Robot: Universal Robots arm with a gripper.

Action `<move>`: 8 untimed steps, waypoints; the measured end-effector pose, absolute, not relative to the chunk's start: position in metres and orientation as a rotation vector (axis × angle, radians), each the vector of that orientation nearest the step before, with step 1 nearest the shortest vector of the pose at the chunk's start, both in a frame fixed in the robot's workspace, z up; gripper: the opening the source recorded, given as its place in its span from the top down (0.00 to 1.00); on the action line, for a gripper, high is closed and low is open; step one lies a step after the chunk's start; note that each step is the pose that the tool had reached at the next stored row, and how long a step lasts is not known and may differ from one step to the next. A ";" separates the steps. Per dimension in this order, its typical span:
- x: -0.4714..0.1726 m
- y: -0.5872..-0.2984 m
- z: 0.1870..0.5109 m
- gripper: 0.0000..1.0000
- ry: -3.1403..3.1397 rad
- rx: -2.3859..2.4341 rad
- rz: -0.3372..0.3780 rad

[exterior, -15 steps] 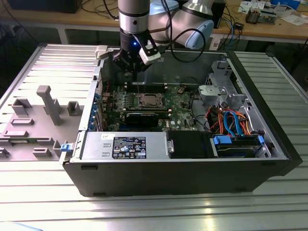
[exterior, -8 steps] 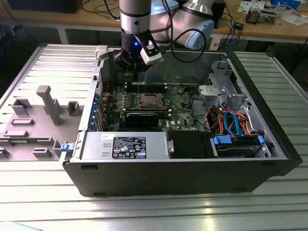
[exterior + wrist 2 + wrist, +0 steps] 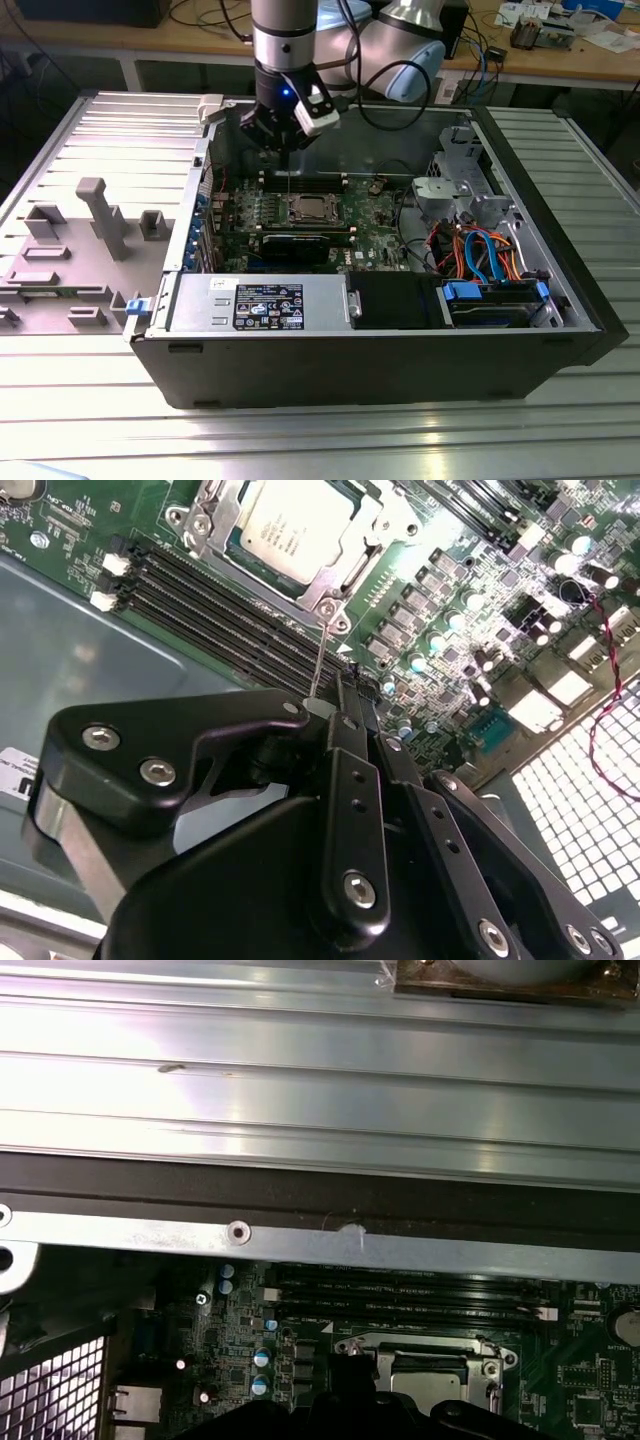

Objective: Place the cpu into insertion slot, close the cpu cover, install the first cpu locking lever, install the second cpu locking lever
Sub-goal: 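Install the first cpu locking lever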

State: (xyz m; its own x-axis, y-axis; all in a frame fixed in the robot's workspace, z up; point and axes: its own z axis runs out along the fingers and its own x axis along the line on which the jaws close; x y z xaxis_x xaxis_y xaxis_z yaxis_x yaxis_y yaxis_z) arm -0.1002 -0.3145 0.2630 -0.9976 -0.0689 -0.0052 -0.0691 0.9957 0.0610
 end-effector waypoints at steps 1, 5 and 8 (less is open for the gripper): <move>-0.100 -0.315 0.263 0.89 3.135 -0.108 0.096; -0.097 -0.315 0.262 0.89 3.135 -0.108 0.096; -0.095 -0.315 0.261 0.89 3.135 -0.108 0.096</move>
State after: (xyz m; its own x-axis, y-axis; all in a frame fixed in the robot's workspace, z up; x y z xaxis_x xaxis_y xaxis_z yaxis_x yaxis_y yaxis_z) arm -0.0953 -0.3145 0.2610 -0.9976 -0.0688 -0.0051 -0.0690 0.9958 0.0610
